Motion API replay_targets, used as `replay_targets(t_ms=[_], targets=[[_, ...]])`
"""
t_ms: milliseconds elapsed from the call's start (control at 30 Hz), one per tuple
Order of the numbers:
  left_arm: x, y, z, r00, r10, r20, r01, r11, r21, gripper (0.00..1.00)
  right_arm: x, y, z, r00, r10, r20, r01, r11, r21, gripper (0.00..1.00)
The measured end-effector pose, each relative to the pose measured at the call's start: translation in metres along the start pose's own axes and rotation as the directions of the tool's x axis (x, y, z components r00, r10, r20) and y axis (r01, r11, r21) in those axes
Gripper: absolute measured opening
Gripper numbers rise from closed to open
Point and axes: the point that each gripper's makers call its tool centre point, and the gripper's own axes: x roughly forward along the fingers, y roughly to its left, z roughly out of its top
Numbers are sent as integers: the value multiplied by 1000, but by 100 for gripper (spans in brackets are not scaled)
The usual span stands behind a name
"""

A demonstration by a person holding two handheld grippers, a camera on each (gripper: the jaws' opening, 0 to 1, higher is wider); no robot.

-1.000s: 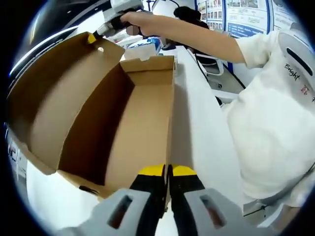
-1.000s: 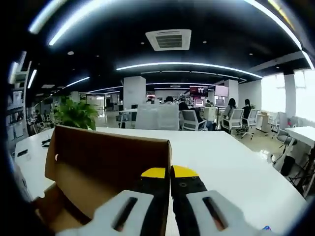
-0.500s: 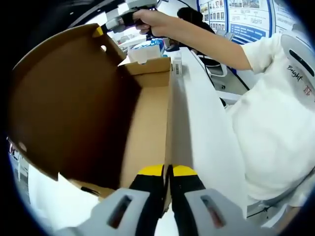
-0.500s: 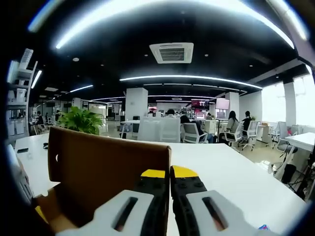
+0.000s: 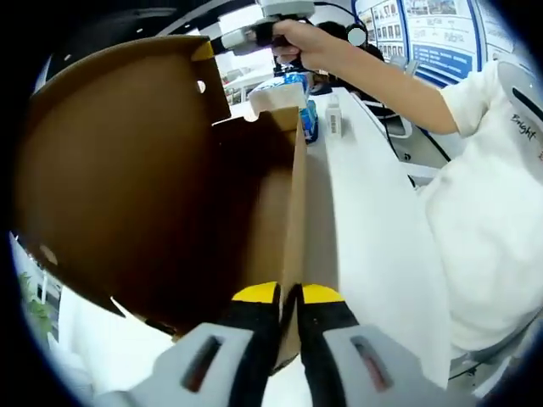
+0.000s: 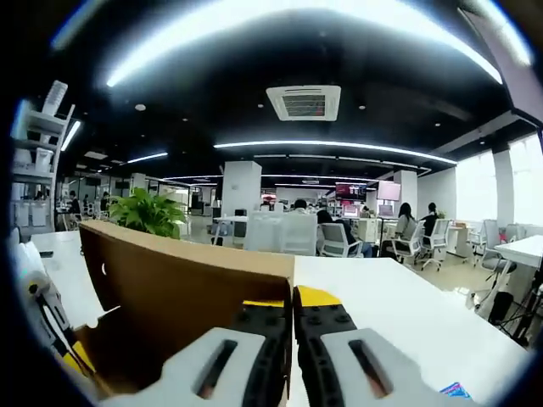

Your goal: Operate the shoe box by opening the lid, removing the specified soft item, and placing it in the target area until the item is outside and the box remains undamaged.

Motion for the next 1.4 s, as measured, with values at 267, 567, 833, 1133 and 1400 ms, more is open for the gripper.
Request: replay_targets(t_ms=[267,567,833,1133,1400], targets=[[-2,3,3,998,-1,58,1,1000,7,10,-3,1,0,1000,-9,27,9,1000,-16,0],[-10,5,19,976,1,218,57,963,-263,18,-7,1,0,999,-23,38,23,1000,-7,0],[-15,9,22,958,43,282,43,956,-291,19,-11,2,-1,998,-35,51,37,999,-24,0],[-49,17,41,881,199,429,54,859,-509,28,-18,3,-2,998,-37,57,39,999,-30,0],[-69,12,45,800,248,546,127,819,-559,47,-22,5,-4,997,-47,67,49,998,-40,0]])
